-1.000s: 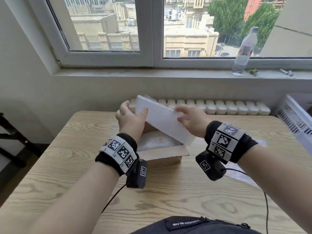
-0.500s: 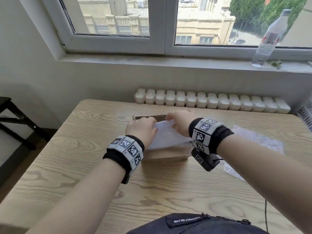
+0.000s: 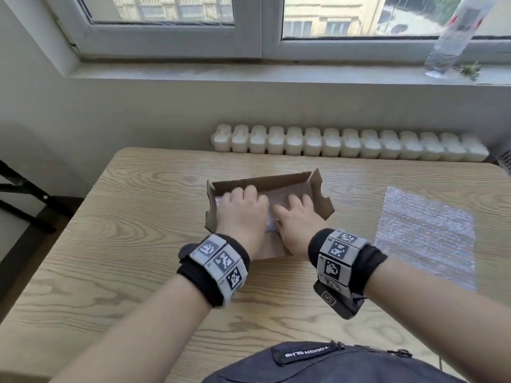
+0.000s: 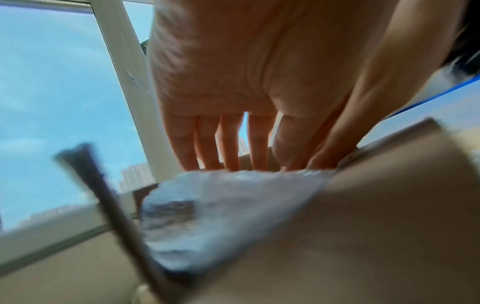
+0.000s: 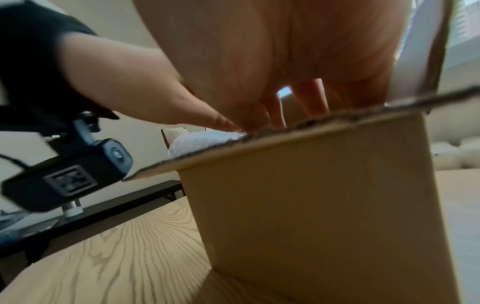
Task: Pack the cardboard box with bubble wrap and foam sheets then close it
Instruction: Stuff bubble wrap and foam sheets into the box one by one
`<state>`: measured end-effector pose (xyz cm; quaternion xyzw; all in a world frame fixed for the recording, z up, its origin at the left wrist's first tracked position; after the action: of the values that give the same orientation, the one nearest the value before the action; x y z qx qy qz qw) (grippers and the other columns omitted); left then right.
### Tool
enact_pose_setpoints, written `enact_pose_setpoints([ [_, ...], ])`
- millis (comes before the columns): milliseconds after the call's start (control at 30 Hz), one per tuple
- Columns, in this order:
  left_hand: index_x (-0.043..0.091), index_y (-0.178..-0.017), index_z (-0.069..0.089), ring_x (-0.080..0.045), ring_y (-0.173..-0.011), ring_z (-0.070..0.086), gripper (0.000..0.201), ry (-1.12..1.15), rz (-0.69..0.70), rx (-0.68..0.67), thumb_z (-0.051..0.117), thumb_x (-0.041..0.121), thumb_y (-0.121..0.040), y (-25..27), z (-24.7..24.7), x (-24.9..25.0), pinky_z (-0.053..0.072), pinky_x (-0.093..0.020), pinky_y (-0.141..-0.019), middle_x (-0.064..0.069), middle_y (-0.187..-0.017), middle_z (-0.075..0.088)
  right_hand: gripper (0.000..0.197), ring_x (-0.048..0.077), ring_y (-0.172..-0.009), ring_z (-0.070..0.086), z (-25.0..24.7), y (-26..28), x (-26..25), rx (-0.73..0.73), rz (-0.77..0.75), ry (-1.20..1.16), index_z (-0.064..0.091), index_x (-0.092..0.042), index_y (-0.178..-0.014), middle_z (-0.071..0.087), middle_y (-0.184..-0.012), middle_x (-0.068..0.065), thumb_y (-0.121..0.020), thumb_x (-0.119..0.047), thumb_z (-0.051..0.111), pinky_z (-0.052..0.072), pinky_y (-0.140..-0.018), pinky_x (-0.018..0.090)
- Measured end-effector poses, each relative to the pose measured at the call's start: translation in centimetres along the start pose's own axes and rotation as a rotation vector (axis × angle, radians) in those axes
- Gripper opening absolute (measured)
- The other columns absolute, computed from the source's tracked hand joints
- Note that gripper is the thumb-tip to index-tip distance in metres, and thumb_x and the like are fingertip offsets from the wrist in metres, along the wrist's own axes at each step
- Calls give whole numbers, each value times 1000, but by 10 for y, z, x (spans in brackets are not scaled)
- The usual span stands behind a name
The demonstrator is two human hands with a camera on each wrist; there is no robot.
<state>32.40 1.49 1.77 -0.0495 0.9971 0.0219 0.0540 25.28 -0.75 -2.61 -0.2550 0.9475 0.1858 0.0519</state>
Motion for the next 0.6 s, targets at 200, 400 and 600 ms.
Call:
enact_pose_setpoints([
  [200,20,-148,19,-42,-142,11,54,23,-140,-359,28,38,-97,21,47,5,13,-51,-113,-22,-155,12,61,43,-140,7,12,-1,1,-66,71,-97,27,-29,-141,10,-151,18,-87,-24,54,32,-108,52],
  [400,26,-133,44,-31,-125,30,45,-98,-98,-334,38,34,-90,6,39,-3,30,-40,-98,-10,-135,35,52,42,-137,15,15,-6,3,-94,99,-67,29,-29,-138,9,-150,22,-89,-22,44,36,-103,51],
  [600,19,-137,38,-33,-120,41,45,-34,-147,-404,27,38,-98,16,45,-3,40,-39,-84,-14,-133,41,51,42,-134,20,19,-8,5,-77,119,-65,29,-28,-136,13,-148,22,-89,-26,45,39,-99,51],
])
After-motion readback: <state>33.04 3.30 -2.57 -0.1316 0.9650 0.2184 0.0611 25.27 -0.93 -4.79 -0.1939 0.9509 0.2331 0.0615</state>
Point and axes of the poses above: each hand's wrist, its own y-axis away from the middle knuckle, its own z-axis out of the palm, x = y × z, the point moved 10 cm from there along -y, towards the middle knuckle
